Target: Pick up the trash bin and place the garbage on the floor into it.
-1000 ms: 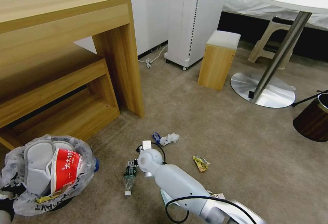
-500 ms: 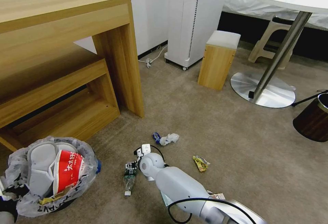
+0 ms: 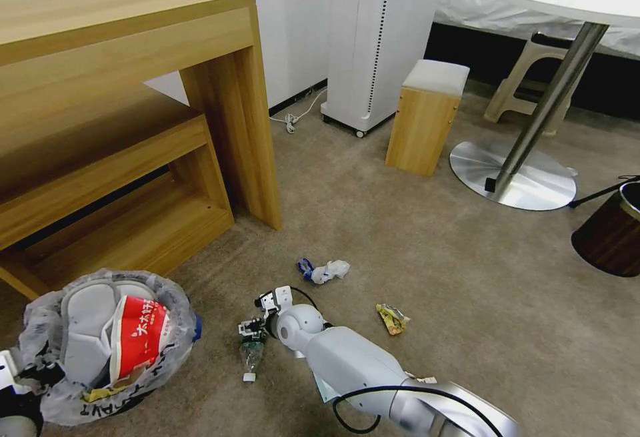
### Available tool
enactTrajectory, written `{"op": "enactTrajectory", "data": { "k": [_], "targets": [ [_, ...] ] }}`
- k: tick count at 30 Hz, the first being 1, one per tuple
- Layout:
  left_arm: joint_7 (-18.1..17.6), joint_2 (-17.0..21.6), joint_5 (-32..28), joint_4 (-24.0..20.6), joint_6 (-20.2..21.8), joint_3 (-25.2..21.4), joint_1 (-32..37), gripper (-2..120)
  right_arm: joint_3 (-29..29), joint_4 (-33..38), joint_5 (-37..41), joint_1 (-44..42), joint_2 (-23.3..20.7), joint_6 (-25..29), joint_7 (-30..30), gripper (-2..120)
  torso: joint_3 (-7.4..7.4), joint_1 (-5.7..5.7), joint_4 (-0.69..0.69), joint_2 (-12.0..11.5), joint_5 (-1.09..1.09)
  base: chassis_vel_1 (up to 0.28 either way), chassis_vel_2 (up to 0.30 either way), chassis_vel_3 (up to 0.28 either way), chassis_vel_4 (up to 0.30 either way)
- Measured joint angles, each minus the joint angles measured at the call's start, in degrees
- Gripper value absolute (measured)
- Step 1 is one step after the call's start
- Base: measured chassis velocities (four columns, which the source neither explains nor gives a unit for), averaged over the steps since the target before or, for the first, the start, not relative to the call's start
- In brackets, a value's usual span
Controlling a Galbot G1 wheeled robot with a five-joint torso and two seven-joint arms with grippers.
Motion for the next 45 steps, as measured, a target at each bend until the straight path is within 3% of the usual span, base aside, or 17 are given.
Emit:
{"op": "enactTrajectory", "data": {
  "k": [26,45],
  "targets": [
    [0.3,-0.7,2.0,-0.1,-0.6,1.2,-0.1,1,-0.9,-1.5,-1.0,-1.6,0.0,2.9,-3.4,100,0.00,-0.01,0.00,0.0,0.00,0.000,0.000,0.000,0.000],
    [0.2,-0.6,3.3,0.3,-1.0,2.0,-0.5,1,0.3,-1.7,-1.4,-2.8,0.0,4.3,-5.7,31,0.00,0.00,0.01,0.0,0.01,0.000,0.000,0.000,0.000]
  ]
}}
